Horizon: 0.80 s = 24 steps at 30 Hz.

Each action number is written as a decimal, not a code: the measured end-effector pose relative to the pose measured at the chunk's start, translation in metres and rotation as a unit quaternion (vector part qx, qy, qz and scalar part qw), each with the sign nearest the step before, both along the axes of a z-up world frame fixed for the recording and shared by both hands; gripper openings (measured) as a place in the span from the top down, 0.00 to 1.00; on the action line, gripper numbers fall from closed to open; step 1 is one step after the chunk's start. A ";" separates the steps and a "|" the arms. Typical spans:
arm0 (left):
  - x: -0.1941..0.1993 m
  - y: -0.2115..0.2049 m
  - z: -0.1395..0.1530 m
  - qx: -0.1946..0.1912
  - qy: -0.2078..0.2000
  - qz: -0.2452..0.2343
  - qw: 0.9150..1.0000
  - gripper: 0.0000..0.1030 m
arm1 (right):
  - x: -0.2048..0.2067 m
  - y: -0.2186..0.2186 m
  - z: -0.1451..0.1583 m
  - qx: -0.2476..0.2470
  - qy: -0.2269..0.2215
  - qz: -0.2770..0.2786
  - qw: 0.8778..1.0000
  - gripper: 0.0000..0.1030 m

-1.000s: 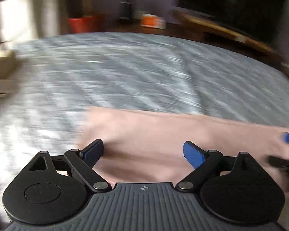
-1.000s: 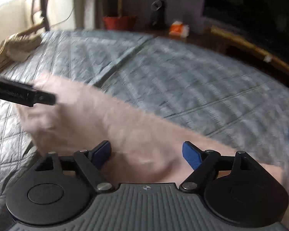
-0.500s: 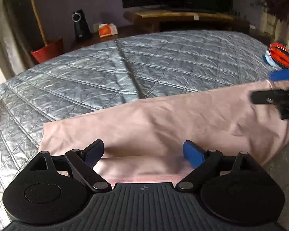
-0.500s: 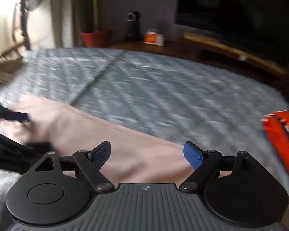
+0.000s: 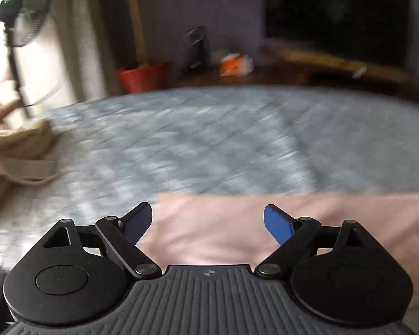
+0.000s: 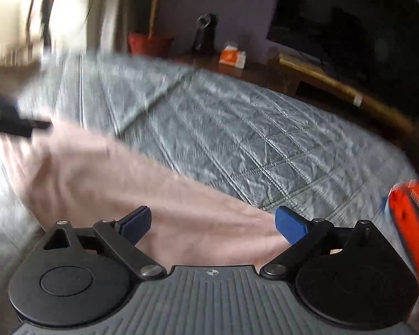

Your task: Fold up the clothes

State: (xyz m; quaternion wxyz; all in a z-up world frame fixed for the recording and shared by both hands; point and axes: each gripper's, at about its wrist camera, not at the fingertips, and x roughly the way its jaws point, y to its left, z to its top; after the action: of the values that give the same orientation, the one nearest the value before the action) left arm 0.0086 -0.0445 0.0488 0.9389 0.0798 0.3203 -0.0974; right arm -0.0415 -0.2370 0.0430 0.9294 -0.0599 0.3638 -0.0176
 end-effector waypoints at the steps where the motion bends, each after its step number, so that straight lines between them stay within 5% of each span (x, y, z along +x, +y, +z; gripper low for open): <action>1: -0.008 -0.009 0.003 0.000 -0.010 -0.030 1.000 0.10 | 0.002 0.000 0.000 -0.003 0.000 -0.001 1.000 0.04; 3: -0.022 -0.026 0.004 0.011 -0.024 -0.083 0.996 0.09 | 0.005 -0.001 -0.002 -0.004 0.002 0.000 1.000 0.04; 4: -0.027 -0.035 0.000 0.030 -0.022 -0.101 0.994 0.09 | 0.006 -0.004 -0.003 0.016 0.005 0.001 1.000 0.12; 5: -0.030 -0.040 -0.003 0.040 -0.019 -0.113 0.993 0.09 | 0.006 -0.010 -0.001 0.049 0.005 0.003 0.999 0.26; 6: -0.032 -0.041 -0.004 0.045 -0.015 -0.119 0.992 0.09 | 0.007 -0.015 0.001 0.071 0.000 0.001 0.997 0.62; 7: -0.031 -0.039 -0.004 0.040 -0.010 -0.119 0.992 0.09 | 0.008 -0.020 0.004 0.090 -0.007 -0.001 0.996 0.69; 11: -0.015 -0.020 -0.006 -0.025 0.070 -0.119 0.990 0.05 | 0.021 -0.028 0.010 0.105 0.007 0.060 0.993 0.60; 13: -0.014 -0.012 -0.006 -0.031 0.081 -0.103 0.991 0.06 | 0.032 -0.025 0.008 0.080 0.055 0.126 0.987 0.24; 14: -0.015 -0.009 -0.004 -0.031 0.076 -0.103 0.991 0.06 | 0.035 -0.021 0.007 0.045 0.065 0.147 0.986 0.16; 16: -0.014 -0.003 0.000 -0.043 0.075 -0.099 0.991 0.06 | 0.042 -0.024 0.008 0.023 0.074 0.178 0.981 0.19; 19: -0.008 0.001 -0.001 -0.067 0.097 -0.103 0.988 0.06 | 0.059 -0.040 0.008 0.067 0.094 0.189 0.975 0.27; 21: -0.007 -0.005 -0.004 -0.060 0.101 -0.118 0.986 0.06 | 0.068 -0.045 0.002 0.089 0.118 0.193 0.970 0.46; 24: -0.015 -0.015 -0.006 -0.038 0.092 -0.146 0.984 0.06 | 0.071 -0.042 -0.010 0.073 0.147 0.203 0.965 0.45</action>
State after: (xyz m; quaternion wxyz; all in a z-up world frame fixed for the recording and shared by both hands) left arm -0.0063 -0.0598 0.0433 0.8832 0.0806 0.3865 -0.2530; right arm 0.0298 -0.2787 0.0329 0.8515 -0.0662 0.4773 0.2068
